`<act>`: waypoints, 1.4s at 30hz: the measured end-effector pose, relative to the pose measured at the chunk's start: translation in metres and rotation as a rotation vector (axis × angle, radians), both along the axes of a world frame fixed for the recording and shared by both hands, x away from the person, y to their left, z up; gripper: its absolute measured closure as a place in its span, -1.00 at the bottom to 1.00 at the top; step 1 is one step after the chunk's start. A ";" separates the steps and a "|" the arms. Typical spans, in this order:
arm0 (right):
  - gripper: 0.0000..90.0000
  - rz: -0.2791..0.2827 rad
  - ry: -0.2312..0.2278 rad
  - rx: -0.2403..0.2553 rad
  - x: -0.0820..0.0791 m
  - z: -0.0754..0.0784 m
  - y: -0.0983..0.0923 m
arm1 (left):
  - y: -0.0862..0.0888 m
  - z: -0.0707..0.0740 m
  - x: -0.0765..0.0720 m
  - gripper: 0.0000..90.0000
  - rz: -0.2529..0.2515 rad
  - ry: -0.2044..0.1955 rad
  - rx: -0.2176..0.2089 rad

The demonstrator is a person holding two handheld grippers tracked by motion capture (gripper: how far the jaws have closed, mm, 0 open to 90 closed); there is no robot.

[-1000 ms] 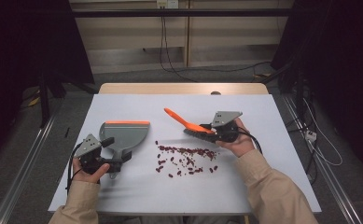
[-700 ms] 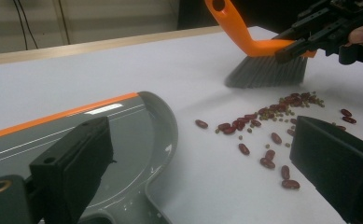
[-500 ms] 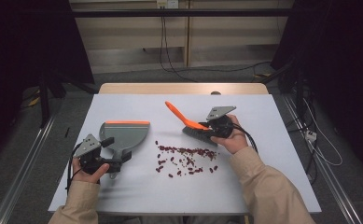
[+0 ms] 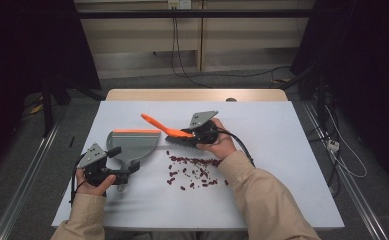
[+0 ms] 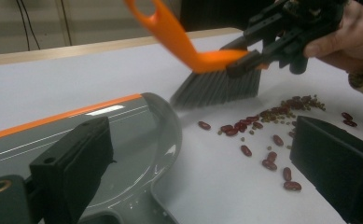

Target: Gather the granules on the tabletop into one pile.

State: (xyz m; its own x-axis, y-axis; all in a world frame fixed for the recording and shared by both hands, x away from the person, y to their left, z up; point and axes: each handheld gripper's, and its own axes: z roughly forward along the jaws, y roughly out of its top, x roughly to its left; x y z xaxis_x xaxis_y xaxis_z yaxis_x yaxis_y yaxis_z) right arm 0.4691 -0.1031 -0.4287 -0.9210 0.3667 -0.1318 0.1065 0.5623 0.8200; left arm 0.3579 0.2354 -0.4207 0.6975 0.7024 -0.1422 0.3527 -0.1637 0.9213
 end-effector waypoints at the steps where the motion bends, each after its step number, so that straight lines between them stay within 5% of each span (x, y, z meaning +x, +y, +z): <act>1: 0.59 0.021 0.004 0.008 -0.001 -0.002 0.004 | 0.001 0.000 0.000 -0.87 -0.001 -0.002 -0.002; 12: 0.59 0.209 -0.004 -0.073 -0.031 0.005 0.004 | 0.002 0.000 -0.001 -0.87 0.006 -0.002 -0.002; 17: 0.59 0.205 -0.019 -0.064 -0.037 0.010 -0.005 | 0.001 0.000 -0.002 -0.87 0.007 -0.004 -0.001; 19: 0.59 0.147 -0.038 -0.022 -0.036 0.014 -0.011 | 0.001 0.000 -0.001 -0.87 0.008 -0.003 0.000; 21: 0.59 0.090 -0.017 0.058 -0.034 0.019 -0.017 | 0.001 0.001 -0.001 -0.87 0.008 -0.003 0.001; 23: 0.59 0.010 -0.005 0.088 -0.036 0.026 -0.020 | 0.001 0.001 -0.001 -0.87 0.008 -0.003 0.000; 30: 0.59 -0.237 0.133 0.294 -0.060 0.031 -0.021 | 0.000 0.000 -0.001 -0.87 0.000 -0.003 -0.002; 34: 0.59 -0.323 0.184 0.358 -0.071 0.027 -0.019 | -0.001 0.000 -0.002 -0.87 0.000 -0.004 -0.001; 42: 0.59 -0.416 0.247 0.398 -0.081 0.022 -0.014 | 0.000 0.000 -0.001 -0.87 0.001 -0.004 -0.004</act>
